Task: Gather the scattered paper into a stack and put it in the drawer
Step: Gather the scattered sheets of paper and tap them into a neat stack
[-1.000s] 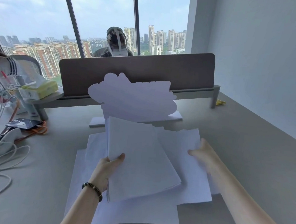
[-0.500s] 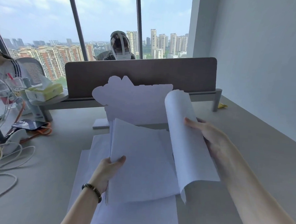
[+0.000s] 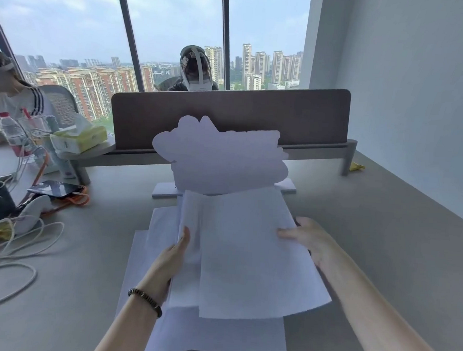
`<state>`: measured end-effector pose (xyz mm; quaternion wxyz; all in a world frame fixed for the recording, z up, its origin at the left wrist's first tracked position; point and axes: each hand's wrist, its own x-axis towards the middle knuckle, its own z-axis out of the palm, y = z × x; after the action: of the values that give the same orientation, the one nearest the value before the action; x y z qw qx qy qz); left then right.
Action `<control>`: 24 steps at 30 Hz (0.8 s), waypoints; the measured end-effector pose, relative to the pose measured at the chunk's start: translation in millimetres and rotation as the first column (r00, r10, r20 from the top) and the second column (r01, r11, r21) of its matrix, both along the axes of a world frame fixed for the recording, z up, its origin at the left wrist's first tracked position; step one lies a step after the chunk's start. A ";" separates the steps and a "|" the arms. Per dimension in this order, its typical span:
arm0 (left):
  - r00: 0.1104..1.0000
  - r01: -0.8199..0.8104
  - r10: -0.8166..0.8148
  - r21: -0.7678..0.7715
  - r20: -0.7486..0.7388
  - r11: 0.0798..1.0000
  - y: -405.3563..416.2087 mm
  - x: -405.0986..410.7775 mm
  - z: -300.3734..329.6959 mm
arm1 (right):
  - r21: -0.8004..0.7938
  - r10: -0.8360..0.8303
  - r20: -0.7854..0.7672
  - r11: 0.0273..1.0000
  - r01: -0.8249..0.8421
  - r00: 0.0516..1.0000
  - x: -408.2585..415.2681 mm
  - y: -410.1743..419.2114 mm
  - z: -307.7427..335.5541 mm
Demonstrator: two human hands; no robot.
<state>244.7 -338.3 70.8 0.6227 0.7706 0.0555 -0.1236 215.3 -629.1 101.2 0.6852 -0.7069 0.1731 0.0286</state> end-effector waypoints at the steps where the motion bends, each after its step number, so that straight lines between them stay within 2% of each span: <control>1: 1.000 0.007 -0.006 -0.029 0.012 1.000 0.3 -1.0 0.0 | -0.018 -0.024 0.004 1.000 0.024 1.000 0.5 4.2 -7.8; 6: 0.996 0.079 -0.090 -0.303 -0.022 0.950 -6.2 -5.3 1.8 | -0.046 -0.094 0.038 0.994 0.096 0.995 7.4 25.5 -34.8; 11: 0.997 0.082 -0.074 -0.324 0.037 0.942 -12.7 -8.1 12.6 | 0.109 -0.083 0.092 0.991 0.073 0.992 7.1 31.9 -29.6; 14: 0.982 0.158 -0.119 -0.293 0.145 0.943 -15.4 -11.7 23.2 | 0.144 -0.088 0.229 0.988 0.056 0.970 -0.6 29.3 -13.0; 20: 0.887 0.216 -0.123 -0.164 0.445 0.962 -14.1 -16.3 41.5 | 0.157 -0.158 0.539 0.984 0.086 0.827 -16.3 38.4 15.0; 24: 0.879 0.209 -0.101 -0.185 0.466 0.960 -17.2 -28.3 32.3 | 0.161 -0.100 0.623 0.987 -0.002 0.775 -31.6 49.1 10.7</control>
<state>216.3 -355.6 103.0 0.6913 0.7029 -0.1677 0.0036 183.7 -580.0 111.9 0.7560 -0.6165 -0.0500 -0.2141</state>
